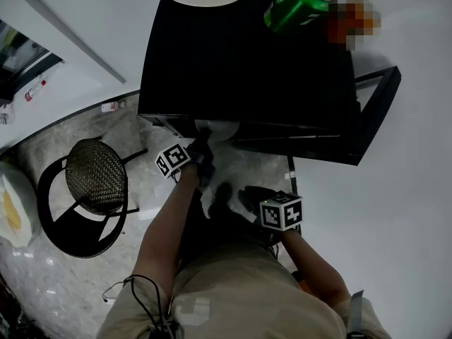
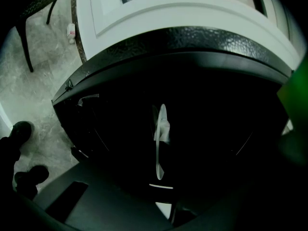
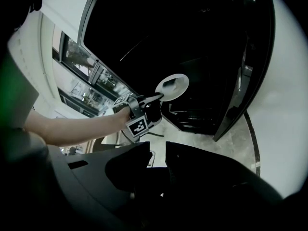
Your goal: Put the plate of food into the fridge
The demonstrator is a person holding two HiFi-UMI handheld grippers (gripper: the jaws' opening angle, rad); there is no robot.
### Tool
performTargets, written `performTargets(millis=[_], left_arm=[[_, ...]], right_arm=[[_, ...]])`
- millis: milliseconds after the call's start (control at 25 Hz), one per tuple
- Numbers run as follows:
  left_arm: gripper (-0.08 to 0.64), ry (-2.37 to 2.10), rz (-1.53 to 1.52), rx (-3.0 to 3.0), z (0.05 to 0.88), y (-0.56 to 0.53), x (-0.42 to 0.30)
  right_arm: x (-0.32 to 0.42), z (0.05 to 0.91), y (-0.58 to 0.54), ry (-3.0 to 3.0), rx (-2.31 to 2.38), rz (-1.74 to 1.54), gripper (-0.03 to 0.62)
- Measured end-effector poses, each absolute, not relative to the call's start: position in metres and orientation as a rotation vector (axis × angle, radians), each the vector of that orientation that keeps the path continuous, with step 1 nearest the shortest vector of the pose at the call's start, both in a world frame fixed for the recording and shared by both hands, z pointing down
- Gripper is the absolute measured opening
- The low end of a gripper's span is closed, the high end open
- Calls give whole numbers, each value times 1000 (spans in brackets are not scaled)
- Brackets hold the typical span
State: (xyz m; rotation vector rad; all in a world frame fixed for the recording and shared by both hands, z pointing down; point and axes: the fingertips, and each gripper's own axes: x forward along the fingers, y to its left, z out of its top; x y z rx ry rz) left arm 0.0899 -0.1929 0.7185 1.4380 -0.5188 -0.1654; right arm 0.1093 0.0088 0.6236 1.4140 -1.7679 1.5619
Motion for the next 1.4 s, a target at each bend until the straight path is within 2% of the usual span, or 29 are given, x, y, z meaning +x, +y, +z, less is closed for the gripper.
performTargets(millis=[400, 440, 520, 640, 1000, 1080, 1400], left_arm=[[21, -497, -193, 1463, 715, -200, 95], [29, -487, -202, 1481, 712, -201, 96], [114, -472, -215, 1522, 705, -201, 97], [126, -461, -178, 1554, 703, -198, 100], [121, -448, -62, 1558, 709, -175, 94], [39, -444, -46, 1552, 711, -171, 95], [26, -460, -70, 1541, 712, -175, 95]], right_arm=[[114, 622, 10, -1767, 1435, 1573, 110], [114, 622, 11, -1768, 1434, 1575, 110], [113, 623, 10, -1771, 1430, 1579, 110], [113, 623, 9, -1775, 1424, 1575, 110], [111, 625, 9, -1787, 1411, 1571, 110], [110, 624, 9, -1790, 1410, 1574, 110], [114, 623, 13, -1780, 1423, 1577, 109]])
